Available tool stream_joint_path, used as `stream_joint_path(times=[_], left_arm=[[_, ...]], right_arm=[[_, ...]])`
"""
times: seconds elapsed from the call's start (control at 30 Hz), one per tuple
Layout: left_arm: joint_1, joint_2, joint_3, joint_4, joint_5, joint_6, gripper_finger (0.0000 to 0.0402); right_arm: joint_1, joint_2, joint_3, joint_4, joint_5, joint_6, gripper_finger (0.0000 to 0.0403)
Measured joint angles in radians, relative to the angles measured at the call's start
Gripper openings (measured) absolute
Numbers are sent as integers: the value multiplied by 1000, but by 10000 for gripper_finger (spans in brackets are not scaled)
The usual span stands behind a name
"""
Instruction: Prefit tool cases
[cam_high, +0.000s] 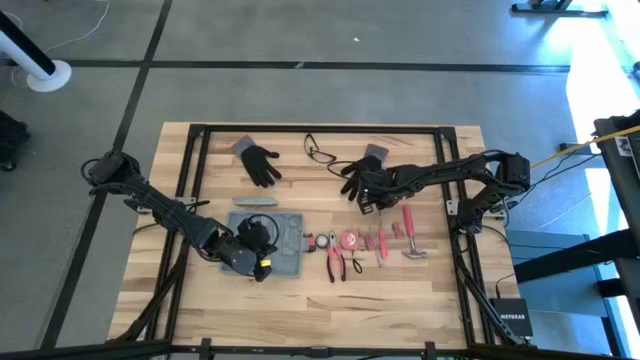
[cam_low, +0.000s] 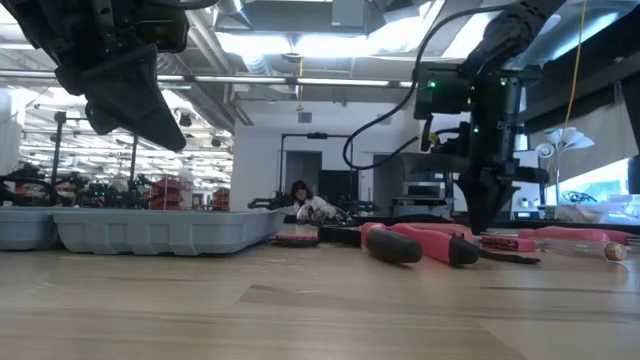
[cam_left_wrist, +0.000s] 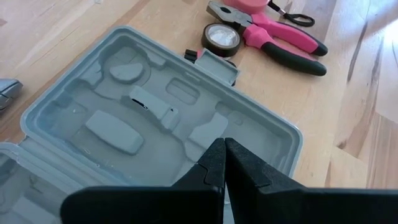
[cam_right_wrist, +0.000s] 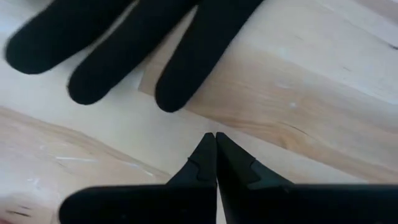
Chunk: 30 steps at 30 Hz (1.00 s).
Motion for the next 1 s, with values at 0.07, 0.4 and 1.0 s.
stream_joint_path(times=[0.07, 0.4, 1.0], left_arm=[[0, 0, 0, 0, -1, 0, 0], [0, 0, 0, 0, -1, 0, 0], [0, 0, 0, 0, -2, 0, 0]], right_arm=[[0, -1, -5, 13, -6, 0, 0], [67, -1, -6, -5, -35, 40, 0], [140, -52, -6, -108, 27, 168, 0]])
